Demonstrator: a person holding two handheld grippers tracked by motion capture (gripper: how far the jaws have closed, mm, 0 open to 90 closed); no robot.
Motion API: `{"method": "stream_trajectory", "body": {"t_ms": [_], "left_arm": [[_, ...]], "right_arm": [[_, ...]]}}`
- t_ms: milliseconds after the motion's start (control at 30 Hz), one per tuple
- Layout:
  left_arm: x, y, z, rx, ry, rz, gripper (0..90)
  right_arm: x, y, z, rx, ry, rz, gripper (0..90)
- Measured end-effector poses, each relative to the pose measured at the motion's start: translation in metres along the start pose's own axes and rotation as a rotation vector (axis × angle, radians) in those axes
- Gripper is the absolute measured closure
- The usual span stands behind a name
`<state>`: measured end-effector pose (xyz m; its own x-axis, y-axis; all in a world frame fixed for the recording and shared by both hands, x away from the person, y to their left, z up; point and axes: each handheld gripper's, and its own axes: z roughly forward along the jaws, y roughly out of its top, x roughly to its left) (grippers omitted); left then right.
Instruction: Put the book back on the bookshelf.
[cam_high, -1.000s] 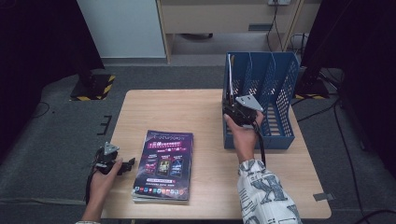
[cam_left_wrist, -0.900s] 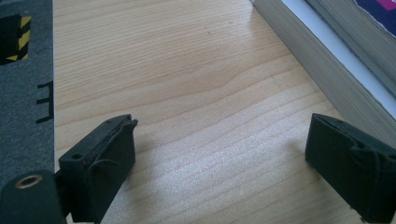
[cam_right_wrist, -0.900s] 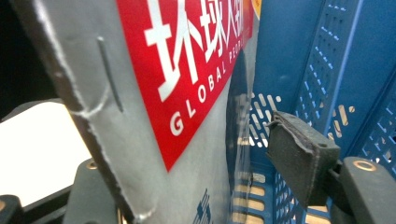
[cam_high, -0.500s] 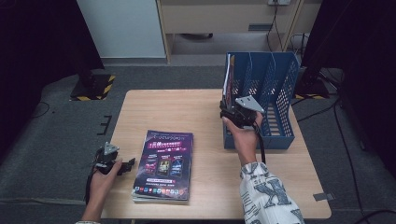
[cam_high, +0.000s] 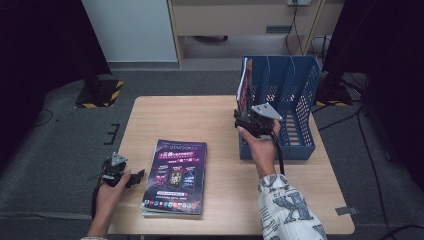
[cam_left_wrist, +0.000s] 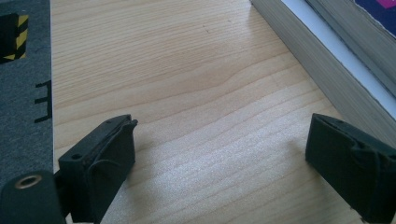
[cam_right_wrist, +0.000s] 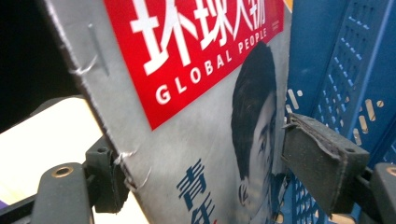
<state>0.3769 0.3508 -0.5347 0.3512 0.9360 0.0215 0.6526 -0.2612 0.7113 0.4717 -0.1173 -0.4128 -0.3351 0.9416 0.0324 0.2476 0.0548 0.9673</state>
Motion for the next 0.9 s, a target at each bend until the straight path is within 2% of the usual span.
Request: {"method": "stream_trajectory", "body": {"t_ms": [333, 633, 900], "left_arm": [[-0.0004, 0.0004, -0.0003, 0.004, 0.000, 0.003, 7.8], [-0.0007, 0.0004, -0.0002, 0.002, 0.000, 0.004, 7.9], [-0.0012, 0.0008, -0.0001, 0.007, -0.007, 0.004, 8.0]], "right_arm": [[0.0021, -0.0015, -0.0040, 0.020, 0.044, -0.003, 19.0], [0.0007, 0.0006, -0.0018, 0.023, 0.038, 0.000, 19.1], [0.0030, -0.0011, -0.0068, 0.041, 0.062, 0.001, 18.2]]}}
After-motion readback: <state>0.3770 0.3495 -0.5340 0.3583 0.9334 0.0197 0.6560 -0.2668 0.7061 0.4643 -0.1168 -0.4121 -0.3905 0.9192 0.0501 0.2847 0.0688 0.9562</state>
